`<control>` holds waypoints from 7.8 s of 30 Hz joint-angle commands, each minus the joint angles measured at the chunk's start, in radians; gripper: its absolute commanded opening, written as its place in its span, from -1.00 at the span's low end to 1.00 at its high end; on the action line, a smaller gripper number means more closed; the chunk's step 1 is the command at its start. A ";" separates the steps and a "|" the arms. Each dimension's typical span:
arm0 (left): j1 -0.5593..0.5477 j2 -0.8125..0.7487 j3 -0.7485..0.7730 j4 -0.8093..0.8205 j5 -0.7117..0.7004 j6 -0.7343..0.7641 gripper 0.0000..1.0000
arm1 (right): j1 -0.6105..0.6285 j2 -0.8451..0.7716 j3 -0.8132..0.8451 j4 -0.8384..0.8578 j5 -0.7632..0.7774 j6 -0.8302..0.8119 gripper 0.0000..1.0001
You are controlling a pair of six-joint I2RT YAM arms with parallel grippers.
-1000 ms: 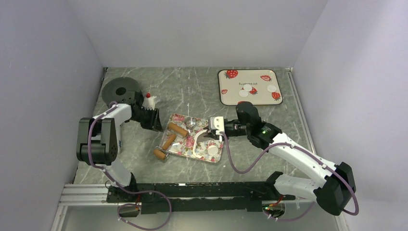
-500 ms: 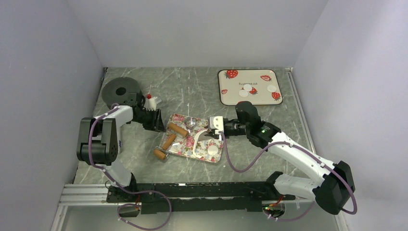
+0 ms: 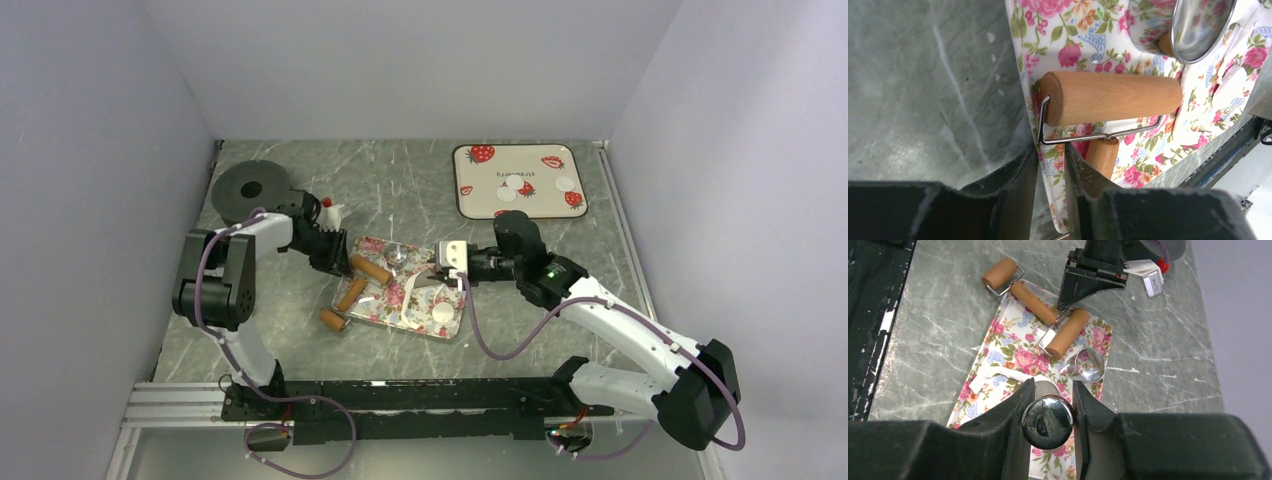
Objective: Roll out the dumpling wrappers from the dough
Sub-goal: Remove the dumpling wrapper from the work surface, then scoop the dumpling wrapper from the work surface.
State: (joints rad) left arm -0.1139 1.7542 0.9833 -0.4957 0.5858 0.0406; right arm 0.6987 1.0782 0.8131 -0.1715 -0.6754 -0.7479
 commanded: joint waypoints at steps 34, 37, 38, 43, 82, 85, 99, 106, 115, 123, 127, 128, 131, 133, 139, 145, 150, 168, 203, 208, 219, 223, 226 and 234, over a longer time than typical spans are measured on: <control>0.106 0.084 0.070 -0.060 0.075 0.017 -1.00 | 0.059 0.154 0.105 -0.039 -0.056 -0.312 -1.00; 0.106 0.086 0.069 -0.053 0.077 0.015 -1.00 | 0.059 0.159 0.106 -0.032 -0.065 -0.313 -1.00; 0.106 0.086 0.069 -0.051 0.077 0.012 -1.00 | 0.059 0.167 0.108 -0.034 -0.068 -0.315 -1.00; 0.106 0.083 0.068 -0.045 0.081 0.007 -1.00 | 0.058 0.174 0.109 -0.062 -0.093 -0.320 -1.00; 0.106 0.049 0.066 -0.033 0.083 0.005 -1.00 | 0.025 0.092 -0.237 0.233 0.020 -0.071 -1.00; 0.106 0.046 0.065 -0.030 0.086 0.004 -1.00 | 0.017 0.126 -0.234 0.253 0.068 -0.087 -1.00; 0.105 0.022 0.058 -0.024 0.088 0.015 -1.00 | -0.018 0.239 -0.117 0.384 0.101 -0.044 -1.00; 0.103 0.004 0.055 -0.011 0.090 0.008 -1.00 | -0.018 0.088 -0.060 0.231 0.034 0.102 -1.00; 0.103 -0.006 0.047 0.001 0.095 0.002 -1.00 | -0.021 0.029 -0.005 0.211 0.366 0.573 -1.00; 0.103 0.007 0.042 0.009 0.117 -0.014 -1.00 | -0.142 0.076 0.000 0.146 0.430 0.792 -1.00; 0.103 0.007 0.040 0.011 0.120 -0.012 -1.00 | -0.234 0.098 -0.075 0.321 0.272 0.822 -1.00; 0.104 0.004 0.041 0.012 0.120 -0.012 -1.00 | -0.262 0.109 -0.094 0.372 0.237 0.837 -1.00; 0.103 -0.007 0.039 0.016 0.119 -0.009 -1.00 | -0.276 0.145 -0.138 0.486 0.218 0.850 -1.00; 0.104 -0.010 0.038 0.018 0.117 -0.010 -1.00 | -0.277 0.161 -0.155 0.556 0.232 0.864 -1.00; 0.103 -0.014 0.038 0.020 0.119 -0.011 -1.00 | -0.277 0.184 -0.197 0.673 0.256 0.882 -1.00; 0.104 -0.005 0.039 0.018 0.121 -0.013 -1.00 | -0.275 0.209 -0.151 0.725 0.243 0.921 -1.00; 0.104 -0.010 0.038 0.020 0.117 -0.011 -1.00 | -0.275 0.202 -0.139 0.728 0.224 0.951 -1.00; 0.104 -0.005 0.034 0.024 0.128 -0.017 -1.00 | -0.277 0.300 -0.320 0.898 0.179 0.953 -1.00; 0.103 -0.020 0.027 0.033 0.126 -0.018 -1.00 | -0.261 0.377 -0.251 0.960 0.228 0.953 -1.00; 0.104 -0.010 0.031 0.033 0.129 -0.019 -1.00 | -0.250 0.349 -0.337 1.130 0.360 0.990 -1.00; 0.103 -0.009 0.029 0.035 0.129 -0.021 -1.00 | -0.218 0.404 -0.467 1.337 0.422 1.090 -1.00; 0.104 -0.014 0.028 0.036 0.129 -0.020 -1.00 | -0.200 0.417 -0.492 1.366 0.454 1.129 -1.00; 0.103 -0.015 0.027 0.037 0.129 -0.020 -1.00 | -0.182 0.426 -0.506 1.386 0.461 1.156 -1.00; 0.103 -0.016 0.026 0.038 0.132 -0.023 -1.00 | -0.169 0.450 -0.531 1.441 0.466 1.250 -1.00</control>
State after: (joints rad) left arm -0.0082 1.7939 1.0042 -0.4789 0.6483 0.0296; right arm 0.5152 1.5082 0.2974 1.2503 -0.2039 0.4652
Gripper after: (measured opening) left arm 0.014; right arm 0.320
